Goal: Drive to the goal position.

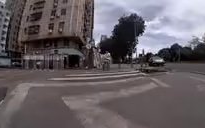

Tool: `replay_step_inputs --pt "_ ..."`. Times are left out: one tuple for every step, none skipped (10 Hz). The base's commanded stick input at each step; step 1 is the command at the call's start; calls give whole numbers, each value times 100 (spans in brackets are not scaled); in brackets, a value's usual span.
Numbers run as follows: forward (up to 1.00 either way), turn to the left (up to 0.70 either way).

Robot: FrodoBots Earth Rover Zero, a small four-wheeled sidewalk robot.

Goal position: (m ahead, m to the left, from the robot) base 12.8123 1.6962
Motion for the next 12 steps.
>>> replay_step_inputs --pt "70 0" --pt "70 0" --pt "70 0" --pt "70 0" --pt "70 0" --pt "70 0" --pt "70 0" --pt "70 0" --pt "70 0" --pt "70 0" --pt "70 0" --pt "70 0"
